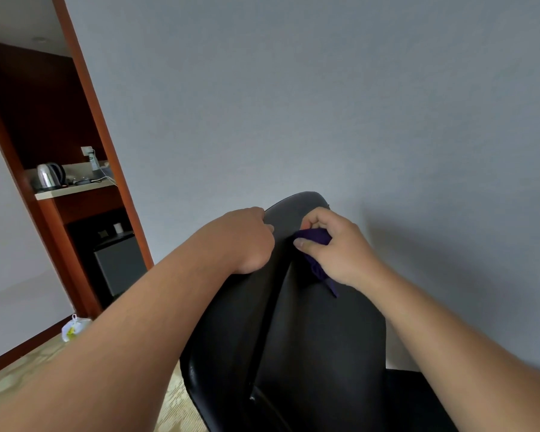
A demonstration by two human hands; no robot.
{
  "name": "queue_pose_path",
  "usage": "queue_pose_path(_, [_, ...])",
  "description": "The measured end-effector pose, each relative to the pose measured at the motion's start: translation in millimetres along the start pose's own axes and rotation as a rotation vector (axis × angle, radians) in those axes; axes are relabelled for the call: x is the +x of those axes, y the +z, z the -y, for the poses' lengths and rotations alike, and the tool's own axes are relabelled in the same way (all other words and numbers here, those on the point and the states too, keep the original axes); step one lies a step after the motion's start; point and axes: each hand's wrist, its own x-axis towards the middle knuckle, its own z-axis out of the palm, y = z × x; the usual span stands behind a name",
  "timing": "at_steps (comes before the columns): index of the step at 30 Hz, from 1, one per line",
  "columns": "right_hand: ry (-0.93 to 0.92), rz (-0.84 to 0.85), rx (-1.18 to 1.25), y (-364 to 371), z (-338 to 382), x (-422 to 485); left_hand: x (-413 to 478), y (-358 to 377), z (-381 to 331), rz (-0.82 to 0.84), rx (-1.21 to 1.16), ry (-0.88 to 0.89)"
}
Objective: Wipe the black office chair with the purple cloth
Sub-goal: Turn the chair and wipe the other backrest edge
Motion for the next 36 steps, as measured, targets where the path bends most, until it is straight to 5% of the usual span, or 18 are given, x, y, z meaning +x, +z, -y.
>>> queue_pose_path(25, [0.366,-0.334,-0.154,-4,-129,137,15,4,9,-0.013,0.058,0.017])
queue_pose_path(36, [0.255,-0.225,-0.01,-7,-94,96,16,2,7,-0.008,0.042,0.008])
